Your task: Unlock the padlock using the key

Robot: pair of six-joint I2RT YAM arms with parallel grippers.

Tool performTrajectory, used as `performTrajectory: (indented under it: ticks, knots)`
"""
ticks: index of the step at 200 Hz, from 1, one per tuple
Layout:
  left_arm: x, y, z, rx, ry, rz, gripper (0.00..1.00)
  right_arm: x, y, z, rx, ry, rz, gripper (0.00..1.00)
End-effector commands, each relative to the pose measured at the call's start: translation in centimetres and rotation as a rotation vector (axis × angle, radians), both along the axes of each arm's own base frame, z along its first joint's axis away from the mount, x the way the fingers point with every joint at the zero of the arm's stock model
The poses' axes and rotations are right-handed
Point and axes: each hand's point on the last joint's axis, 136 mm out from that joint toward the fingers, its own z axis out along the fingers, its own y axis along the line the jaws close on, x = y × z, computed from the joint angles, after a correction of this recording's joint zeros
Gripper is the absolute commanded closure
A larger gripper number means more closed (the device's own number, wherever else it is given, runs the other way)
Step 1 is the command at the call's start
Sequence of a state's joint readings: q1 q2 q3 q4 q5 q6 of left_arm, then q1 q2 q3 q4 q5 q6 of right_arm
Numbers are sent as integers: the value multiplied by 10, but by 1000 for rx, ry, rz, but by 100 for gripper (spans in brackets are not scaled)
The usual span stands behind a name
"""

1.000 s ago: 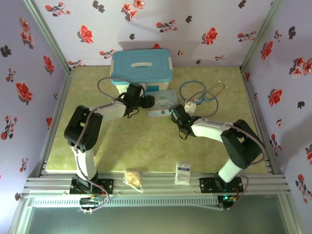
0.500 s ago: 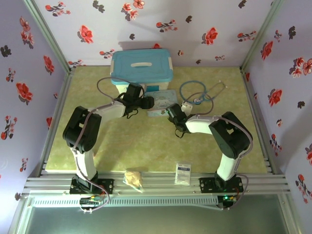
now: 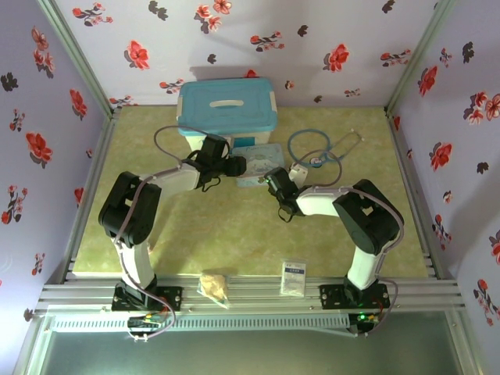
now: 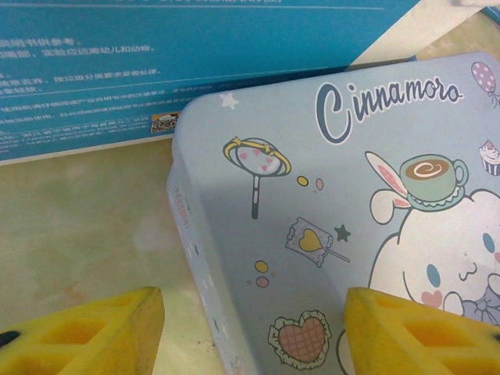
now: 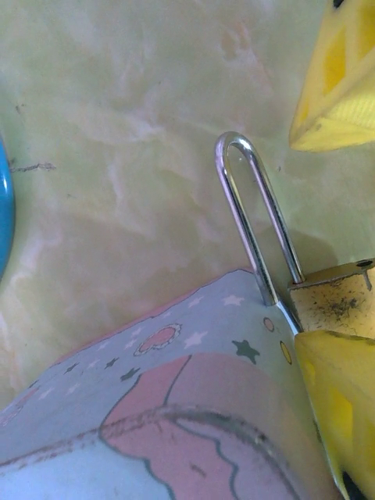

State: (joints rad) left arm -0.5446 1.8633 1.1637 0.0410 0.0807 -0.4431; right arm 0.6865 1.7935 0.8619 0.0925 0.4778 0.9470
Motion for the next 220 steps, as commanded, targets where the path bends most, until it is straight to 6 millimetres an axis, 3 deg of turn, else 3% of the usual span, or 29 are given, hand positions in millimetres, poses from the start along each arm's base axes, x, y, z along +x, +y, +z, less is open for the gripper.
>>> performTrajectory:
  ticks: [1, 43, 92, 128, 151, 179, 200, 220]
  knots:
    - [-4, 2, 8, -17, 0, 0, 38, 4, -2, 9, -10, -57, -25, 37]
    - [-5, 2, 4, -14, 7, -2, 38, 4, 2, -12, -46, -8, -4, 38]
    - [-6, 2, 6, -17, 6, -1, 38, -29, -14, -25, -197, 141, 82, 43]
    - [-8, 3, 5, -17, 6, 0, 38, -53, -19, -28, -198, 217, 148, 44]
    - [-8, 4, 4, -22, 8, 2, 39, -66, -25, -24, -196, 243, 164, 45]
    - [-11, 3, 5, -28, 13, -6, 39, -70, -36, -3, -220, 212, 151, 43]
    - [-13, 3, 12, -34, 5, -9, 39, -65, -34, 11, -193, 182, 147, 38]
    - [-15, 5, 23, -41, -14, -12, 38, -60, -25, 10, -119, 177, 129, 35]
